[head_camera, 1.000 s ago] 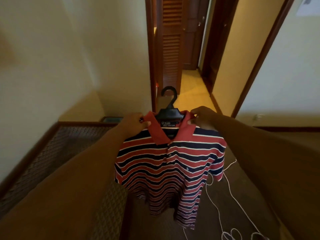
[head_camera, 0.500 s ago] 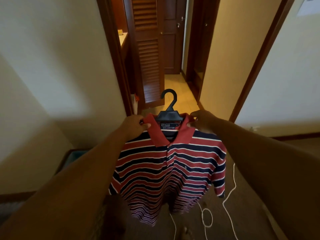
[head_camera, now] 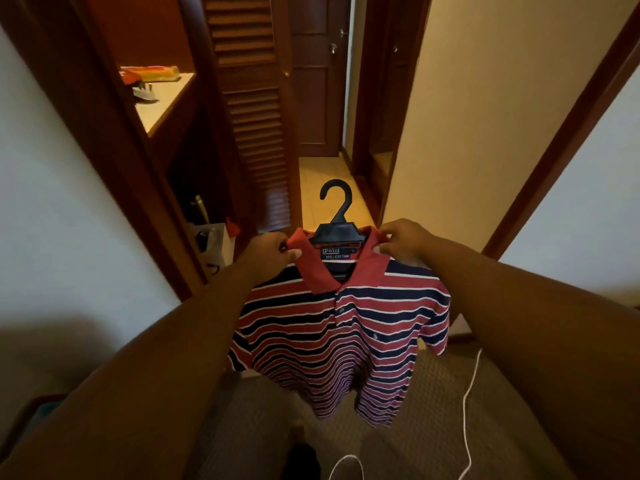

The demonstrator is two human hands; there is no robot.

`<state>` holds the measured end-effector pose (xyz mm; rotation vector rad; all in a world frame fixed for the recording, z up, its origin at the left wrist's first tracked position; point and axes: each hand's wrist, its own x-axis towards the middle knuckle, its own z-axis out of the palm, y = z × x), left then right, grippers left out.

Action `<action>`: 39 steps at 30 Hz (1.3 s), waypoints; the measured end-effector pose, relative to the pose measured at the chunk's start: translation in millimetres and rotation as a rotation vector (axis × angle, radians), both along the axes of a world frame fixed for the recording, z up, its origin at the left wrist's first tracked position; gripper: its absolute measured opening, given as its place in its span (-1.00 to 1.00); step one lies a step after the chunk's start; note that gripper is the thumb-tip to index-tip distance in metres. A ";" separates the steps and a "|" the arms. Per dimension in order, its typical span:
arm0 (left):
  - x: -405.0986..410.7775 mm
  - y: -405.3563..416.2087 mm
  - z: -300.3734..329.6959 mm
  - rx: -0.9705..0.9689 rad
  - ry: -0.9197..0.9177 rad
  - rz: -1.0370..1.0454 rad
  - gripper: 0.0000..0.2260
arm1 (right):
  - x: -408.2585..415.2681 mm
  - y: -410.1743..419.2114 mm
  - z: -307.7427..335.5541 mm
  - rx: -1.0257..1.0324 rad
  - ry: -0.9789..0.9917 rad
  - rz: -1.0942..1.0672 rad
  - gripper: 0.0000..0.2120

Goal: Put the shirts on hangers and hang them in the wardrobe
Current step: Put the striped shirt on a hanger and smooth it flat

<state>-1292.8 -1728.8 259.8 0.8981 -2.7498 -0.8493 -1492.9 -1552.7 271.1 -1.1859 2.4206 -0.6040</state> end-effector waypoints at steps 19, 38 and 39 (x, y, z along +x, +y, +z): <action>-403.2 -323.9 -8.9 -0.007 -0.021 -0.030 -0.77 | -377.0 -305.2 -8.7 -0.021 -0.067 -0.132 -0.86; -811.7 -579.9 -1.1 -0.037 0.020 0.086 -0.75 | -801.3 -582.4 18.0 -0.008 -0.100 -0.037 -0.85; -830.4 -596.7 -0.8 -0.042 0.023 0.087 -0.75 | -820.1 -599.4 19.4 -0.011 -0.099 -0.037 -0.84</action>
